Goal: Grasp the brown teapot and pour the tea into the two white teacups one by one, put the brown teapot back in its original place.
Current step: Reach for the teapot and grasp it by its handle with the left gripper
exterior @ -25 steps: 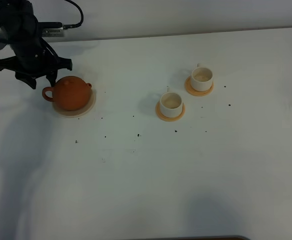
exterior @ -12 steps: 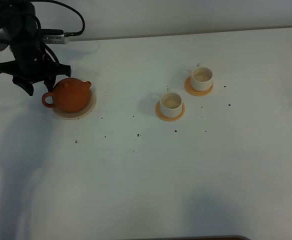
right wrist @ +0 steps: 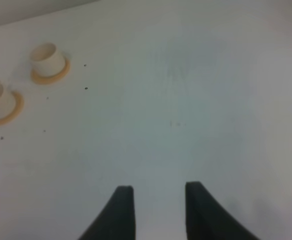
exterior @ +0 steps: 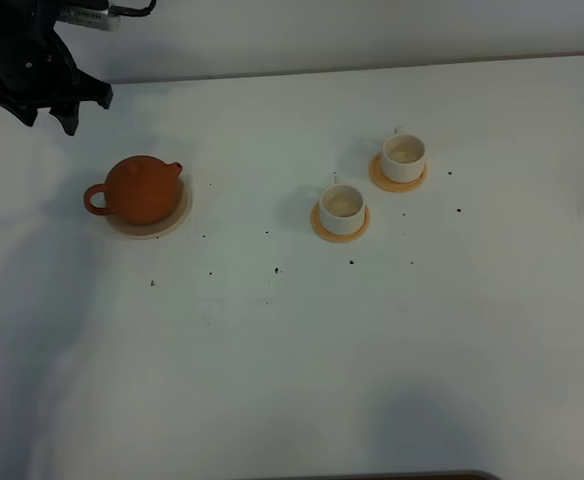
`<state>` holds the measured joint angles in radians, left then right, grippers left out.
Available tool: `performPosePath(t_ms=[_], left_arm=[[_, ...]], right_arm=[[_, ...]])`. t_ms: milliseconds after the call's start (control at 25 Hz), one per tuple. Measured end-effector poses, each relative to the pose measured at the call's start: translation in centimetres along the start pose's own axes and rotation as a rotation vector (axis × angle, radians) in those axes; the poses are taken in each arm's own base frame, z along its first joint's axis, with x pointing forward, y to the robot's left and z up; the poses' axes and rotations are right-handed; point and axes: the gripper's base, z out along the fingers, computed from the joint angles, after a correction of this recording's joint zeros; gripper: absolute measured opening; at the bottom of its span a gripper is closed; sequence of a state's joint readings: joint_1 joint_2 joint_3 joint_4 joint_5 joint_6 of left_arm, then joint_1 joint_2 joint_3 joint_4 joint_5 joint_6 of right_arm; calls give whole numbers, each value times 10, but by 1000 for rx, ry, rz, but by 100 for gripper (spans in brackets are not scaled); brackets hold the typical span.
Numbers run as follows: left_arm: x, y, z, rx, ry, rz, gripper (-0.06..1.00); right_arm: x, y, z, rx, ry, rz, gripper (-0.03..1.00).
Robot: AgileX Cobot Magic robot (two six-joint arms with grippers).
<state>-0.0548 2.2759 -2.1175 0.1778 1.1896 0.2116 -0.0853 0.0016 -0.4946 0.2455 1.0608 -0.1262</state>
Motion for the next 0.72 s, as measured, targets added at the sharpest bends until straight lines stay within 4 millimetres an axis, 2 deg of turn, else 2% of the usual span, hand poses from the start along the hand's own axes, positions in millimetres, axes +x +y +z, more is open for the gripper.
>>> performPosePath(t_ms=[120, 280, 520, 720], left_arm=[[-2, -7, -9, 94, -45, 111, 46], [-2, -19, -8, 205, -78, 215, 44], [24, -30, 3, 265, 3, 383, 37], [52, -28, -14, 233, 39, 542, 30]], right_arm=[[0, 0, 0, 0, 0, 0, 24], [0, 0, 0, 0, 0, 0, 24], [0, 0, 0, 0, 0, 0, 24], [0, 0, 0, 0, 0, 0, 24]])
